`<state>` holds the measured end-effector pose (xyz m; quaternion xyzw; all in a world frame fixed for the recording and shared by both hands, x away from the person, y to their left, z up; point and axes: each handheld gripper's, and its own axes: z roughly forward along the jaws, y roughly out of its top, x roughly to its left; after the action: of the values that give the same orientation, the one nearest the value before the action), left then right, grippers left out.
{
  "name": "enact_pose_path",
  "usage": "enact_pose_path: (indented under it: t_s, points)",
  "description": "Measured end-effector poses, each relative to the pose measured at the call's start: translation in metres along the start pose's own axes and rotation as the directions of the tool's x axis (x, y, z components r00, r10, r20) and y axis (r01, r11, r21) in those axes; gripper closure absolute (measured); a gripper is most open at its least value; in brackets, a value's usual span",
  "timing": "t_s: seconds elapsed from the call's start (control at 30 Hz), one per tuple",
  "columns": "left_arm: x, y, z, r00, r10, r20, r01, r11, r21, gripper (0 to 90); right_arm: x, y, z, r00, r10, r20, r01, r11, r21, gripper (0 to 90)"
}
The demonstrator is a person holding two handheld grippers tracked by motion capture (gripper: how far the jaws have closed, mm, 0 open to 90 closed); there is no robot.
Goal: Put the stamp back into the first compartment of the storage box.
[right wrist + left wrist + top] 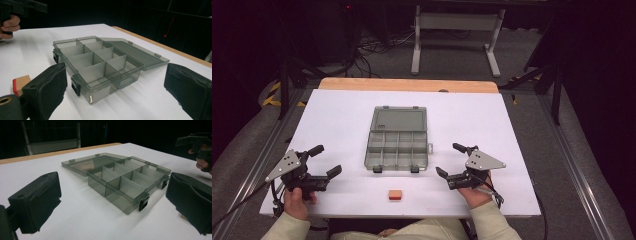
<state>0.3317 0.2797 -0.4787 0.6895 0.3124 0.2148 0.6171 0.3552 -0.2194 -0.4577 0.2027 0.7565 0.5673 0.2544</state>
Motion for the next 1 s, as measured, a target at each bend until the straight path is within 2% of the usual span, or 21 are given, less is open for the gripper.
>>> enact_pose_path:
  t_s: [0.13,0.2,0.3,0.7,0.9,1.0]
  points:
    - [0.0,0.0,-0.001,1.0,-0.003,0.004,0.003,0.9999,-0.014,0.5,0.001,0.001,-0.001,1.0,-0.008,-0.001,0.008,1.0,-0.002,6.0]
    - [0.001,0.001,-0.001,1.0,0.0,0.002,0.0,1.0,-0.004,0.5,0.001,0.002,-0.001,1.0,-0.009,-0.003,0.009,1.0,-0.008,6.3]
    - [0.001,0.001,-0.001,0.9998,0.0,0.02,0.0,1.0,-0.001,0.6,0.002,0.002,0.0,0.9999,-0.006,-0.009,0.006,1.0,-0.005,7.2]
    - [0.001,0.002,-0.002,0.9999,-0.001,0.01,0.001,1.0,0.001,0.7,0.003,0.004,0.0,0.9999,-0.005,-0.013,0.005,1.0,-0.002,8.8]
    - [0.001,0.002,-0.002,1.0,-0.001,0.008,0.001,1.0,0.002,0.7,0.005,0.007,0.003,0.9993,0.007,-0.035,-0.007,1.0,0.001,9.4]
    - [0.0,0.002,-0.002,0.9999,0.004,0.009,-0.004,1.0,0.005,0.8,0.008,0.014,0.011,0.9978,-0.006,-0.066,0.007,1.0,0.012,10.4]
